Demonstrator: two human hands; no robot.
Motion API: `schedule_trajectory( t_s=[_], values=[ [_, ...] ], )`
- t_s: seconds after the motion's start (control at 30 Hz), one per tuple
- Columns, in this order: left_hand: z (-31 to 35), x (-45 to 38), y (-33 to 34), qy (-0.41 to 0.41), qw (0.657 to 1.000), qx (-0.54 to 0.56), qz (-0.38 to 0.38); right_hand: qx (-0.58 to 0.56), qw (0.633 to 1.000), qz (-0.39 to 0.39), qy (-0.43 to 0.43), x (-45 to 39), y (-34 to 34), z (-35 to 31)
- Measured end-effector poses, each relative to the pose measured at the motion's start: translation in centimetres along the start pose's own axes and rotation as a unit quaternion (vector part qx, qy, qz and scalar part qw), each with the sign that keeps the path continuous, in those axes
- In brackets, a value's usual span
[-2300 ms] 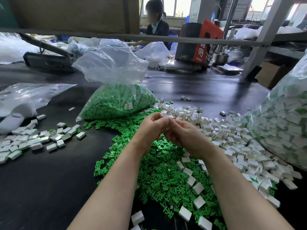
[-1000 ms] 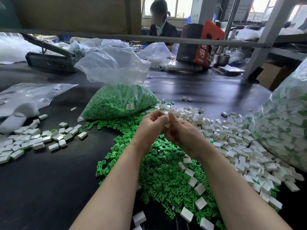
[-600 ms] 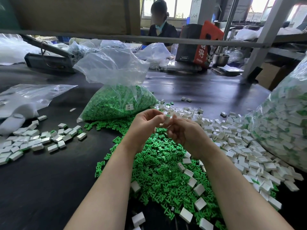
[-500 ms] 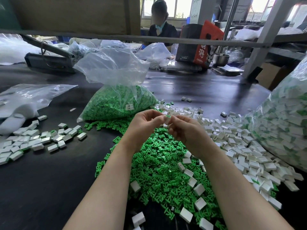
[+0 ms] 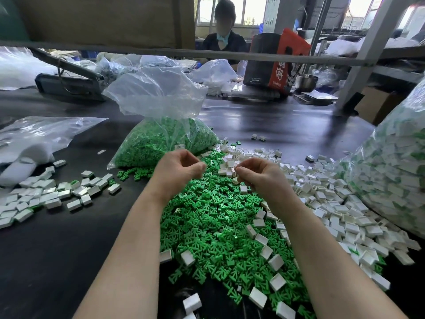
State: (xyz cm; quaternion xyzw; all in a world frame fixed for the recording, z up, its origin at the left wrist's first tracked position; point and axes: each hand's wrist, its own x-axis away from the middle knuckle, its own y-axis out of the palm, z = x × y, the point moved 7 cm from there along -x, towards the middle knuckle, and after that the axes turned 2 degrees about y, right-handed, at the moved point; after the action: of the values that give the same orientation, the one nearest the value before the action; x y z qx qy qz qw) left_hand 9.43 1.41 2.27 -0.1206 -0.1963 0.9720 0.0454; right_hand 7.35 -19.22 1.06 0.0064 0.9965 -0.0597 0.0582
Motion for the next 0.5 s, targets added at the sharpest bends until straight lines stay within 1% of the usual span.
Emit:
schedule_trajectory(
  t_s=[0.07, 0.1, 0.13, 0.2, 0.27, 0.33, 0.4, 0.5],
  values=[
    [-1.6, 0.1, -3.0, -0.036, 0.994, -0.049, 0.089, 0.040, 0.999, 0.033, 0.002, -0.1, -0.7, -0.1],
    [-2.4, 0.3, -4.6, -0.058, 0.986, -0.080, 0.135, 0.061, 0.997, 0.052, 0.002, -0.1, -1.1, -0.1],
    [-3.0, 0.6, -6.0, -0.081, 0.973, -0.126, 0.177, 0.086, 0.994, 0.070, -0.001, -0.1, -1.6, -0.1],
    [-4.3, 1.5, -8.4, -0.139, 0.937, -0.222, 0.230, 0.157, 0.982, 0.104, -0.009, -0.1, -2.6, 0.0],
    [-5.6, 2.5, -9.8, -0.206, 0.906, -0.272, 0.252, 0.240, 0.962, 0.127, -0.018, -0.1, -3.3, 0.0],
    [-6.5, 3.3, -10.5, -0.259, 0.878, -0.306, 0.261, 0.297, 0.946, 0.126, -0.023, -0.1, -3.4, 0.0],
    [-6.6, 3.9, -10.9, -0.287, 0.854, -0.335, 0.276, 0.336, 0.935, 0.108, -0.030, 0.0, -2.8, 0.0],
    [-6.3, 4.2, -11.0, -0.301, 0.829, -0.379, 0.281, 0.405, 0.909, 0.090, -0.033, 0.1, -1.7, -0.1]
  ],
)
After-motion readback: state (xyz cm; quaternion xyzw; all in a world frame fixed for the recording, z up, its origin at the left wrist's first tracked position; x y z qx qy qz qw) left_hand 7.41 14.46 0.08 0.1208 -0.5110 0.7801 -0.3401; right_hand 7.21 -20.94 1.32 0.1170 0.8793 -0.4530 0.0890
